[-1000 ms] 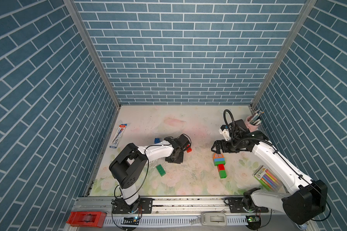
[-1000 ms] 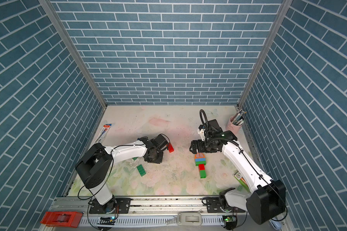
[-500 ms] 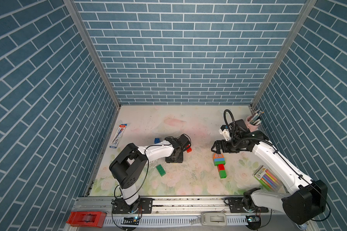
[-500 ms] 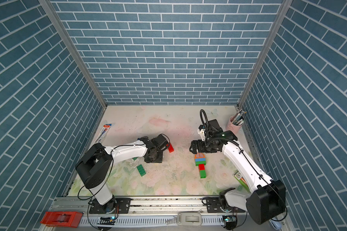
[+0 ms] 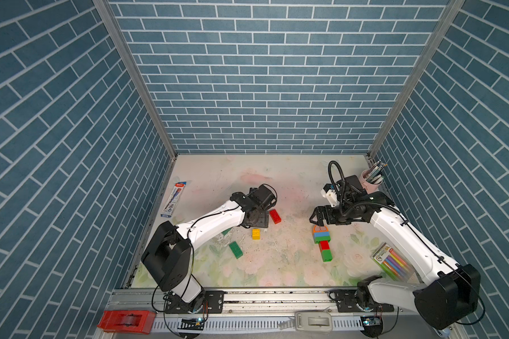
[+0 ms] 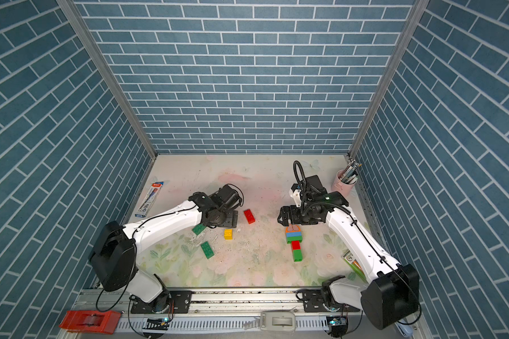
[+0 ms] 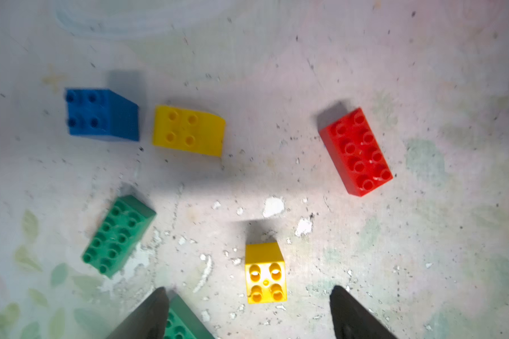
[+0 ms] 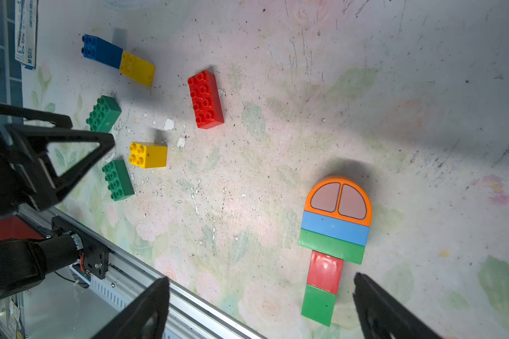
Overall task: Assemble an ice cream with lego
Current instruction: Adjust the lego brick at the center of the board, then pick up the lego brick from the center of the board.
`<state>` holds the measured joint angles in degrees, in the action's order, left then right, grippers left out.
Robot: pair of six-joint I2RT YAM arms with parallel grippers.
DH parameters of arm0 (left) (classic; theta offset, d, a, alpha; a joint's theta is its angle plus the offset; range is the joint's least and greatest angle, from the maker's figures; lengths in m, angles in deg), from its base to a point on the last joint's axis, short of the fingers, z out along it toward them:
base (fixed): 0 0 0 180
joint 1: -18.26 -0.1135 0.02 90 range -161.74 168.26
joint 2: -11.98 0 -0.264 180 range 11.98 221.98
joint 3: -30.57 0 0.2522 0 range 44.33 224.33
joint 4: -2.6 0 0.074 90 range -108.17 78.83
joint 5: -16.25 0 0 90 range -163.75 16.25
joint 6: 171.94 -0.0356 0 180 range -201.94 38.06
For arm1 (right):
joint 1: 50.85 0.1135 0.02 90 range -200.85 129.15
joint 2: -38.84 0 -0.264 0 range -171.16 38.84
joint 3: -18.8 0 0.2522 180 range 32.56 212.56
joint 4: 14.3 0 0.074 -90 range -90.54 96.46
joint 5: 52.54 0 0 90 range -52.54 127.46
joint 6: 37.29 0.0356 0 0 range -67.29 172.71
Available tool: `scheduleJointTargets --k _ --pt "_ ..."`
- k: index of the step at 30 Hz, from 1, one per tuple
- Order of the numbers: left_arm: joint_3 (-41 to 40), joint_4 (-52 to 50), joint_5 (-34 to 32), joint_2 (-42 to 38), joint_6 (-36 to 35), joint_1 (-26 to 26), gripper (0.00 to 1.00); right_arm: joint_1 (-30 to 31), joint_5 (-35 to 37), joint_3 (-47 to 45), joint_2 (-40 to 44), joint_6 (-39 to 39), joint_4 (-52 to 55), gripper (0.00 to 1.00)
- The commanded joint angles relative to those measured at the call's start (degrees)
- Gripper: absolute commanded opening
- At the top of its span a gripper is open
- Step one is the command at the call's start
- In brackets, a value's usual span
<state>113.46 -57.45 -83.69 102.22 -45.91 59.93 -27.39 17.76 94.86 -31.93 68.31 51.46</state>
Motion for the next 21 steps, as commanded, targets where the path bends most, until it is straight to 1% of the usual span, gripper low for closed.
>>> scheduleJointTargets --k 1,6,9,12,15,21 --pt "2.04 -3.49 -2.18 0.52 -9.02 -5.72 0.88 -0.19 -2.09 2.09 0.56 -1.18 0.14 0.98" --pt "4.59 -0.35 0.27 3.99 -14.8 -12.97 0.86 -0.18 -2.51 2.59 -0.67 -1.71 -0.38 0.98" --pt "5.39 3.4 4.79 7.34 -16.21 -17.05 0.84 -0.17 -2.92 2.49 -1.56 -1.7 -1.1 0.98" --pt "7.44 5.26 6.77 11.74 -17.84 -18.9 0.8 -0.17 -3.48 2.47 -2.32 -1.71 -1.55 0.98" --pt "9.75 5.33 6.79 15.34 -18.71 -20.01 0.76 -0.2 -3.41 2.57 -2.55 -1.77 -1.58 0.98" --pt "10.77 5.79 6.1 18.53 -19.3 -22.65 0.72 -0.17 -3.59 2.31 -2.7 -1.41 -2.03 0.98"
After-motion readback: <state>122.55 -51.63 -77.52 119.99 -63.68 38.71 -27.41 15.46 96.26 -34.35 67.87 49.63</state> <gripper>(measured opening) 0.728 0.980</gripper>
